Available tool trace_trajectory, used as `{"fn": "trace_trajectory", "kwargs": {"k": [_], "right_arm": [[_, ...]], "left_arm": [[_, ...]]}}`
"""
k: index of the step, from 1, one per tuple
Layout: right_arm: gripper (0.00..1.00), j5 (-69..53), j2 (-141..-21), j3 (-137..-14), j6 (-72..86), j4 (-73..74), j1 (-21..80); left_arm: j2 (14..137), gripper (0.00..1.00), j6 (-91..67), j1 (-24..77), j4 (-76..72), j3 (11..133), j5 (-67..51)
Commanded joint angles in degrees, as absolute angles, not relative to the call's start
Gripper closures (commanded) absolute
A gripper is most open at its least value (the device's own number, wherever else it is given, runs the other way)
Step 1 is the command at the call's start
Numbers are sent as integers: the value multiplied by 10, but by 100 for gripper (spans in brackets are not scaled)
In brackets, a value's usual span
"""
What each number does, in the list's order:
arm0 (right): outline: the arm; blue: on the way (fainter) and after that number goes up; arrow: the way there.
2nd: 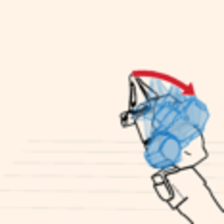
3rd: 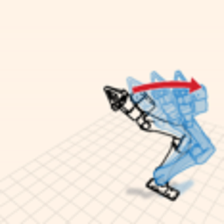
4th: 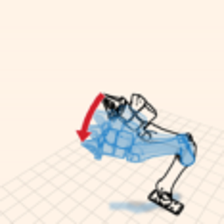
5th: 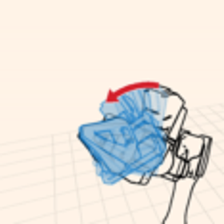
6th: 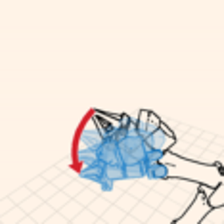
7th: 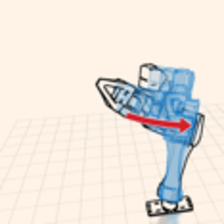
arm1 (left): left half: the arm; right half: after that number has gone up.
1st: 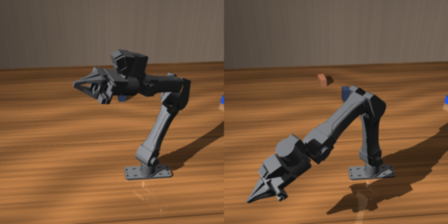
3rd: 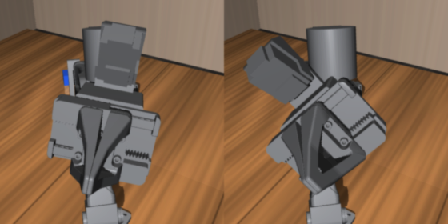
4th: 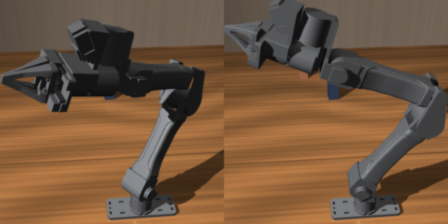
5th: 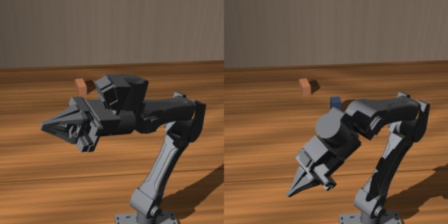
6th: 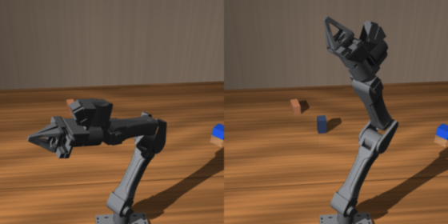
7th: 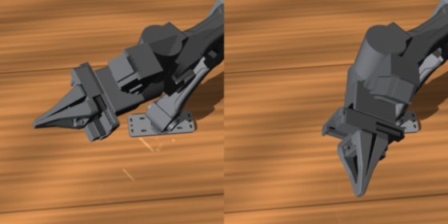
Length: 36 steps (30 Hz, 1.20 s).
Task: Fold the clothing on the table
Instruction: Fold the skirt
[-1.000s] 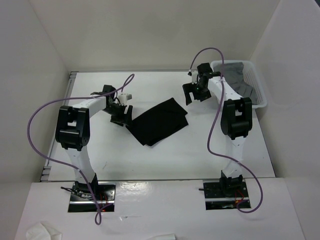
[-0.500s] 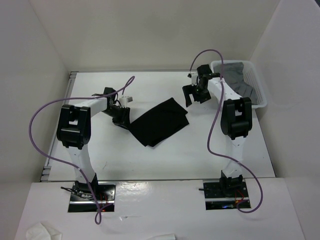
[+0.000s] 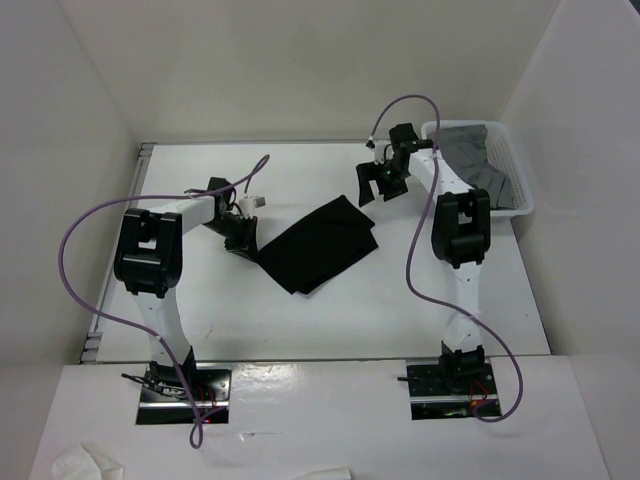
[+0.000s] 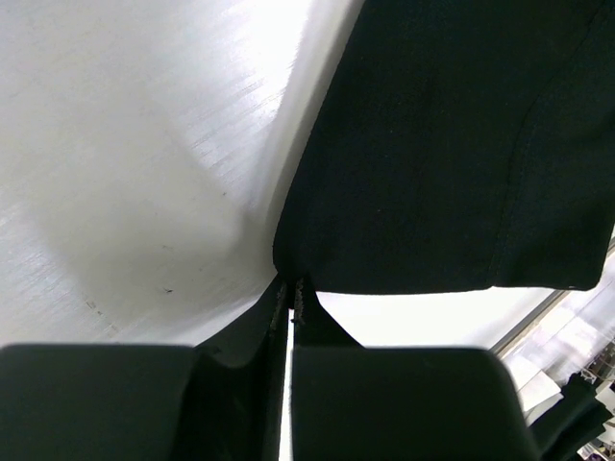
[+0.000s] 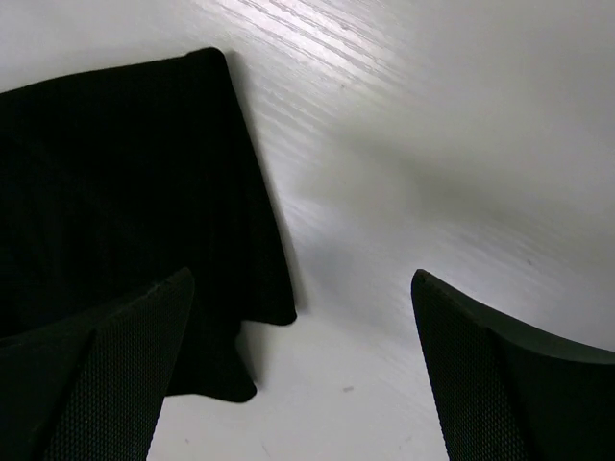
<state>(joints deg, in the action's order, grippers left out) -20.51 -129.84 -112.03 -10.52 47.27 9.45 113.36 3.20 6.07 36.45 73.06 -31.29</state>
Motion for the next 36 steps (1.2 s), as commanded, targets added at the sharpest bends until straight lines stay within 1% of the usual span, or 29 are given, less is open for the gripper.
{"fn": "trace_trajectory", "kwargs": {"k": [1,5,17,20,23,24,27,28,30,31,33,36], "right_arm": [[2,-278,-1345,-1171,-118,509,99],[6,-290,-1371,-1190,-131,522,111],[15,-318,-1383,-1172,-149,522,142],[21,-318,-1383,-1166,-149,522,148],[33,-318,-1383,-1166,-154,522,153],[42,-318,-1383,-1166,-154,522,153],[60,-313,-1383,-1161,-154,522,153],[70,-313,-1388,-1161,-154,522,153],[82,-307,-1388,-1156,-154,522,153],[92,-307,-1388,-1156,-154,522,153],[100,-302,-1388,-1156,-154,522,153],[100,-301,-1388,-1156,-154,522,153]], "left_arm": [[1158,100,64,58,380,710,-279],[1158,100,64,58,380,710,-279],[1158,100,69,58,385,715,-284],[1158,100,69,58,390,715,-289],[1158,100,69,58,390,715,-289],[1158,100,69,58,390,715,-289],[1158,100,75,58,390,715,-289],[1158,100,75,58,390,715,-289],[1158,100,75,58,390,715,-289],[1158,100,75,58,390,715,-289],[1158,100,75,58,390,715,-289],[1158,100,75,58,390,715,-294]]}}
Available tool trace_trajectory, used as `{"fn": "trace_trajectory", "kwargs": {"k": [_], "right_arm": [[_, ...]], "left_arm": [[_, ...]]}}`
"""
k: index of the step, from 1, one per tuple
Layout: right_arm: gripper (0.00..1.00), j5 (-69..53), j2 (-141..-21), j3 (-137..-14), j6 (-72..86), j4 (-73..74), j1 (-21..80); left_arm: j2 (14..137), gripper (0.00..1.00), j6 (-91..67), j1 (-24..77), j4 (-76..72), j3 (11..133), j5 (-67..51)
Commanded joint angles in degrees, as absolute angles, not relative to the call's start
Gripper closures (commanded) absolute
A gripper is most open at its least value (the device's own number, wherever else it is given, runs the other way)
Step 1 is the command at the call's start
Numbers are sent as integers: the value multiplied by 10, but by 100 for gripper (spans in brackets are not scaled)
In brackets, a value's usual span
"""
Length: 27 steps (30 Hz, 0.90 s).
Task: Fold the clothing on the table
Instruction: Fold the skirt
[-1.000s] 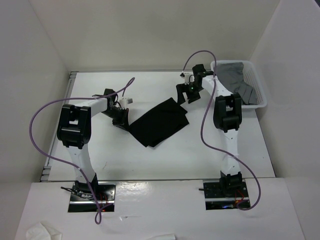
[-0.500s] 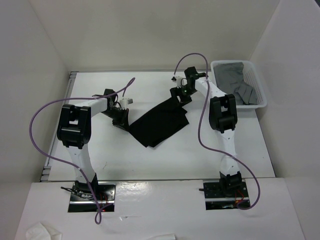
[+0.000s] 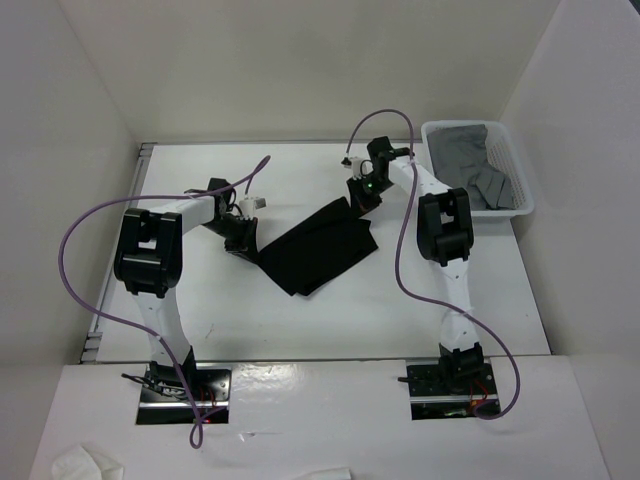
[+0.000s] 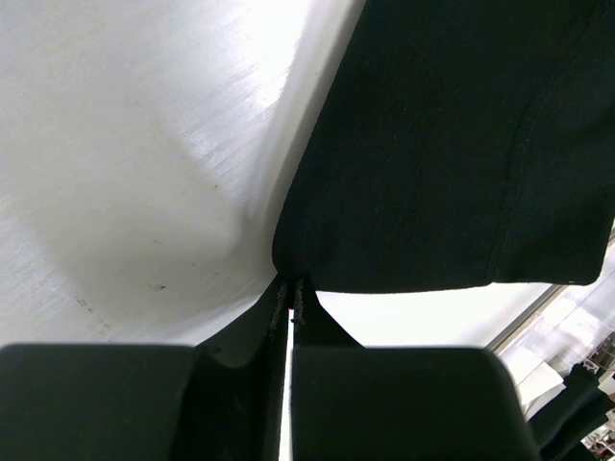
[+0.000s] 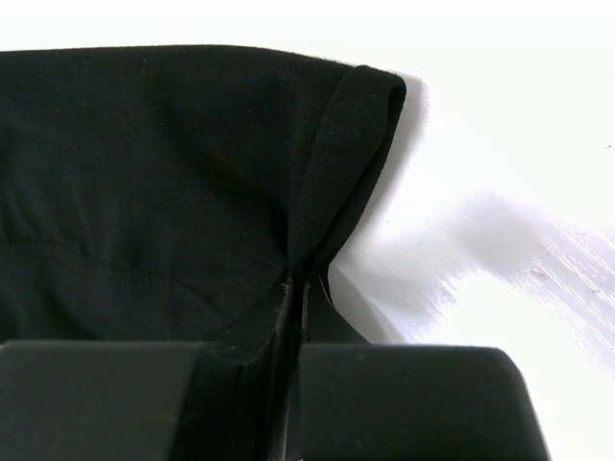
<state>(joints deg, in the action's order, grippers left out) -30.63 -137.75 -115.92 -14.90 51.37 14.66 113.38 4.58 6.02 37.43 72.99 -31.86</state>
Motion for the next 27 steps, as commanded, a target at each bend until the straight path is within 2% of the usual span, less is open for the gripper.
{"fn": "trace_trajectory", "kwargs": {"k": [1,11,19,27], "right_arm": [[100,-296,-1388,-1168,-154,522,153],[100,-203,-1329,-1242,-131,516,200],[100,-154,-1310,-1237,-131,516,280],[100,-154,-1280,-1226,-136,521,330]], "left_arm": [[1158,100,75,58,395,715,-294],[1168,100,80,58,401,726,-300],[1168,100,80,58,401,726,-305],[1168,100,80,58,401,721,-310]]}}
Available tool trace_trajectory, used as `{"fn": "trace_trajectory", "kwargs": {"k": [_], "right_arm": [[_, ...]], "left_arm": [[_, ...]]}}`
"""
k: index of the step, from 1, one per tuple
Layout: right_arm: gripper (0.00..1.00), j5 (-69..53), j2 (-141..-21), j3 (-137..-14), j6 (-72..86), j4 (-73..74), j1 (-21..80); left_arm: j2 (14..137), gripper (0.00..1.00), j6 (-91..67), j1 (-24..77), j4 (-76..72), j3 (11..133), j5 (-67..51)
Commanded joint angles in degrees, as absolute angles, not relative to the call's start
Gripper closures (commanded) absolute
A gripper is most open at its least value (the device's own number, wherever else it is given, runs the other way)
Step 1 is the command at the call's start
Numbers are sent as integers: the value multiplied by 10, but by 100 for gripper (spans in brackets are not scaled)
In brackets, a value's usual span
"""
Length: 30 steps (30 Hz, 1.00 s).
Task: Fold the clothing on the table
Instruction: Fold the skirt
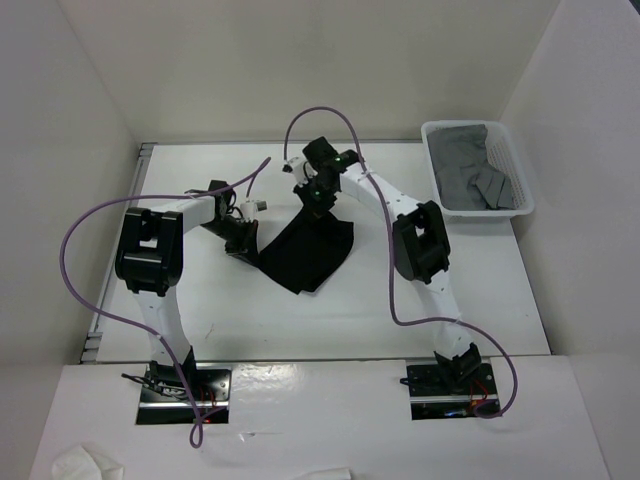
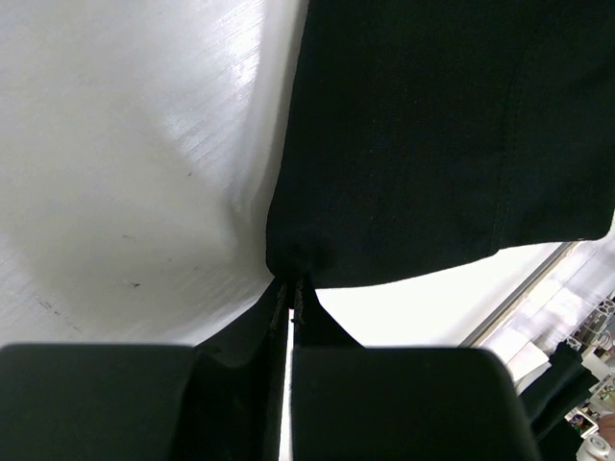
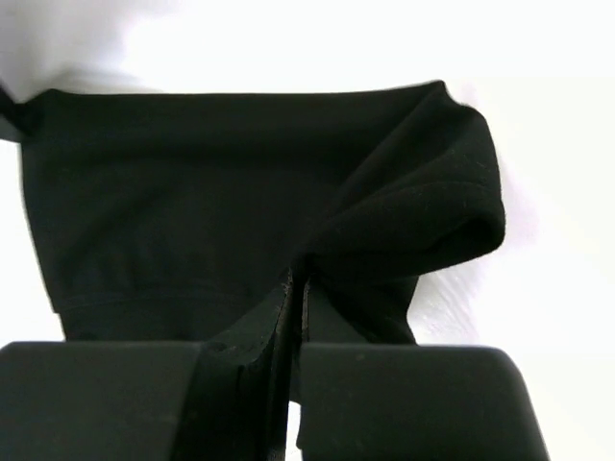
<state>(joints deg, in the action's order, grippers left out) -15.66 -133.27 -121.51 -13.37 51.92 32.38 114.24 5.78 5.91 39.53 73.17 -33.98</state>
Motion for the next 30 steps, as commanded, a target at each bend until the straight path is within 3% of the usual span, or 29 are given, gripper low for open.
{"fn": "trace_trajectory", "kwargs": {"k": [1,15,30], "right_arm": [[100,-154,-1272,-1226,-136,526,337],[100,-178,-1217,-1165,-153,531,434],[100,-172,-1234,-1154,-153,525,509]], "left_arm": [[1168,100,80,58,401,721,-310],[1173,100,80,53,401,721,-316],[1168,100,80,47,406,721,-321]]}}
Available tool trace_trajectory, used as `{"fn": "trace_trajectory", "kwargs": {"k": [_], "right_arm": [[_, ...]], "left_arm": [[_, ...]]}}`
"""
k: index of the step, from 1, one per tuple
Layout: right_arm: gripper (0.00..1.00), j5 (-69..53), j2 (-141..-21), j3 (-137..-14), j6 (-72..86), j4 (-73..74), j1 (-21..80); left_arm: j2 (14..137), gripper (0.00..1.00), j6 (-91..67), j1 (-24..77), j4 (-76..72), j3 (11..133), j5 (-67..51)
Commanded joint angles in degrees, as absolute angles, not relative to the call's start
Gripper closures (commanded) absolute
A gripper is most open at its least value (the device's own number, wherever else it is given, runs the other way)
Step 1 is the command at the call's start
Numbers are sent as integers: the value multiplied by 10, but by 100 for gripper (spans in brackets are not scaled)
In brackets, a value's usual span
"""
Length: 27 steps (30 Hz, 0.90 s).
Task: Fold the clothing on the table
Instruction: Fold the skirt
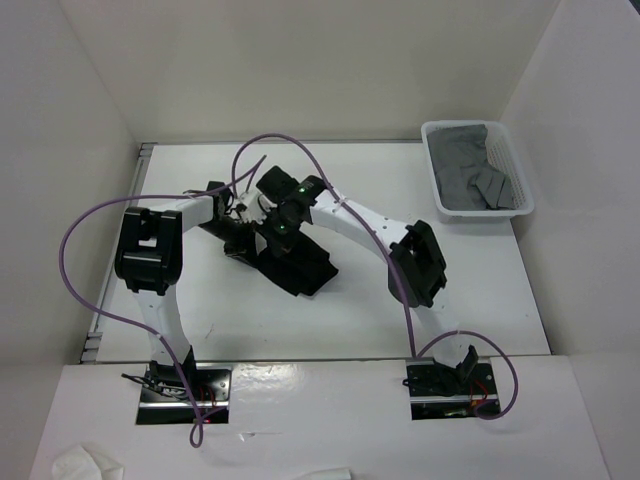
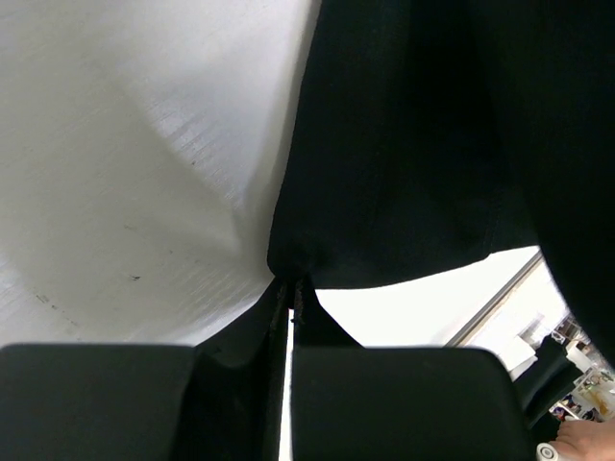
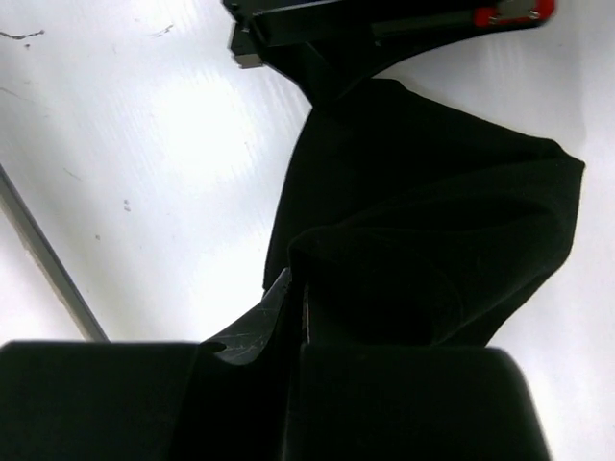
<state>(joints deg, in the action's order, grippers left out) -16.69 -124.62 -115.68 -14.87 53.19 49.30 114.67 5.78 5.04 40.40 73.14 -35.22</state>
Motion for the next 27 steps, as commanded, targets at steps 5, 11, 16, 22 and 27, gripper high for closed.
{"fn": "trace_trajectory", "kwargs": {"k": [5,11,16,22,27], "right_arm": [[49,-197,-1251,-1164,-158,539,519],[15,-217,-1245,-1182,-169,551,526],[13,-200,-1213,-1194,-195,562,526],[13,-147,-1151,-1187,-202,567,503],[11,-56,-1045,-1126,-202,541,429]], "left_arm": [[1163,100,85,47,406,721,-321],[1158,100,85,42,406,721,-326],[1142,100,85,42,417,721,-320],[1099,94,97,1,461,769,-320],[994,53,97,-53,500,865,-275]]}}
